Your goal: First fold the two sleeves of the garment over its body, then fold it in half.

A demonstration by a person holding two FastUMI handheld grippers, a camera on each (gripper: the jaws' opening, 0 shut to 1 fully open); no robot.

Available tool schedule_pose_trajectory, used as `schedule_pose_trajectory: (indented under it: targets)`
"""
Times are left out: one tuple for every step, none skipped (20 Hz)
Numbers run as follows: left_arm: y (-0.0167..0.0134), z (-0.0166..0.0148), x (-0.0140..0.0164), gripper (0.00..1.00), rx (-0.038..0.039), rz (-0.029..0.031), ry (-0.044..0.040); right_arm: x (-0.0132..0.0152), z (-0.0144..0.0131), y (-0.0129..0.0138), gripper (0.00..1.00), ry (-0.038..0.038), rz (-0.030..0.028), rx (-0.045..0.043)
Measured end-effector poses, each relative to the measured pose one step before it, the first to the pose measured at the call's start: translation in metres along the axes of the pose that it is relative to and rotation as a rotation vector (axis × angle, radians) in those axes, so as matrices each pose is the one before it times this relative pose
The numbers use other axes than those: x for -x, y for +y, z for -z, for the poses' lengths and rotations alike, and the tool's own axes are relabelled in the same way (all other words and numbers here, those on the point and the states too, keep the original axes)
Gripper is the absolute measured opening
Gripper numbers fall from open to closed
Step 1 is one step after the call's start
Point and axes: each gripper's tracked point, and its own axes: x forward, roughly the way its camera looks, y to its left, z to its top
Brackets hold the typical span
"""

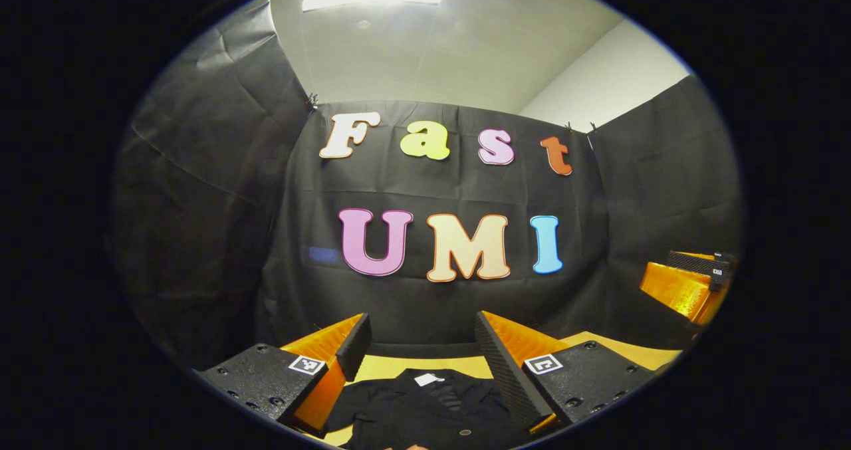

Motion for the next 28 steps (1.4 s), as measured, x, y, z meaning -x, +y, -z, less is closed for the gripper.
schedule_pose_trajectory:
  targets:
    - [0.00217,0.00127,0.00145,0.92,-0.00177,-0.00490,0.00075,-0.00084,0.00200,0.00098,0.98,0.00317,-0.00309,0.00525]
    - [0.00152,0.00090,0.00085,0.92,0.00125,-0.00327,0.00381,-0.00104,0.00265,0.00122,0.98,0.00484,-0.00444,0.00200]
    - [0.00016,0.00171,0.00017,0.92,0.00318,-0.00374,0.00343,-0.00120,0.00136,0.00035,0.97,0.00377,-0.00327,0.00050]
    - [0.00044,0.00021,0.00039,0.92,0.00353,-0.00287,0.00393,-0.00043,0.00047,-0.00134,0.97,0.00315,-0.00071,0.00134]
    - [0.00103,0.00162,0.00089,0.93,0.00170,-0.00514,0.00334,-0.00120,0.00189,-0.00316,0.99,0.00493,0.00254,0.00316]
    - [0.00068,0.00004,0.00058,0.92,0.00186,-0.00286,0.00223,-0.00122,0.00399,-0.00554,0.99,0.00603,0.00953,0.00434]
    - [0.00007,0.00109,-0.00064,0.92,0.00049,-0.00451,0.00137,-0.00283,0.00226,-0.00622,0.99,0.00559,0.00950,0.00338]
    - [0.00062,0.00022,0.00120,0.93,-0.00223,-0.00493,0.00242,-0.00217,0.00416,-0.00741,0.99,0.00826,0.01170,0.00108]
    - [-0.00019,0.00049,0.00037,0.92,-0.00322,-0.00431,0.00058,-0.00282,0.00304,-0.00795,0.99,0.00990,0.01021,-0.00115]
    - [0.00017,-0.00116,0.00074,0.92,-0.00233,-0.00654,-0.00271,-0.00315,0.00544,-0.00842,0.99,0.01223,0.01050,-0.00193]
    - [-0.00028,-0.00102,-0.00002,0.92,-0.00067,-0.00472,-0.00243,-0.00278,0.00439,-0.00960,0.99,0.01188,0.01155,-0.00306]
    - [-0.00042,-0.00093,0.00149,0.92,-0.00161,-0.00597,-0.00113,-0.00276,0.00437,-0.01156,0.99,0.01089,0.01640,-0.00310]
    - [-0.00049,0.00093,0.00104,0.92,-0.00234,-0.00523,0.00094,-0.00375,0.00533,-0.01254,0.99,0.01321,0.01725,-0.00216]
    - [-0.00058,0.00026,0.00109,0.93,-0.00209,-0.00701,0.00133,-0.00311,0.00617,-0.01246,0.99,0.01285,0.01817,-0.00186]
    - [-0.00062,0.00139,0.00077,0.92,-0.00136,-0.00744,0.00301,-0.00341,0.00574,-0.01249,0.99,0.01201,0.01797,-0.00156]
    - [-0.00091,0.00056,0.00162,0.92,-0.00157,-0.00791,0.00274,-0.00317,0.00701,-0.01318,0.99,0.01375,0.01926,-0.00224]
    - [-0.00131,0.00101,-0.00056,0.92,-0.00172,-0.00682,0.00372,-0.00406,0.00694,-0.01167,0.99,0.01509,0.01544,-0.00328]
    - [-0.00181,0.00013,0.00104,0.92,-0.00354,-0.00699,0.00283,-0.00372,0.00812,-0.01196,0.98,0.01780,0.01511,-0.00130]
    - [-0.00170,0.00116,0.00202,0.92,-0.00403,-0.00738,0.00087,-0.00349,0.00983,-0.01246,0.99,0.01976,0.01728,0.00244]
    - [-0.00245,-0.00104,0.00131,0.92,-0.00422,-0.00613,0.00030,-0.00362,0.01130,-0.01263,0.98,0.02352,0.01657,0.00278]
    - [-0.00304,0.00029,-0.00007,0.92,-0.00508,-0.00537,0.00010,-0.00363,0.01084,-0.01266,0.98,0.02698,0.01575,0.00390]
    - [-0.00309,-0.00022,0.00081,0.92,-0.00567,-0.00597,0.00016,-0.00582,0.01260,-0.01312,0.99,0.03114,0.01552,0.00462]
    - [-0.00302,0.00057,0.00114,0.92,-0.00480,-0.00549,0.00074,-0.00523,0.01122,-0.01204,0.99,0.02938,0.01254,0.00405]
    - [-0.00404,0.00019,0.00078,0.92,-0.00256,-0.00442,0.00166,-0.00493,0.01082,-0.01116,0.98,0.03062,0.00923,0.00563]
    - [-0.00315,0.00097,0.00182,0.92,-0.00255,-0.00660,0.00283,-0.00484,0.01095,-0.01060,0.98,0.02611,0.00923,0.00650]
    - [-0.00254,0.00084,0.00108,0.92,-0.00252,-0.00729,0.00460,-0.00503,0.01077,-0.01004,0.98,0.02690,0.00628,0.00786]
    - [-0.00344,0.00112,0.00056,0.92,-0.00259,-0.00626,0.00416,-0.00418,0.00931,-0.00899,0.98,0.02138,0.00635,0.00761]
    - [-0.00334,0.00068,0.00167,0.92,-0.00388,-0.00434,0.00439,-0.00370,0.00846,-0.00818,0.99,0.01749,0.00568,0.00846]
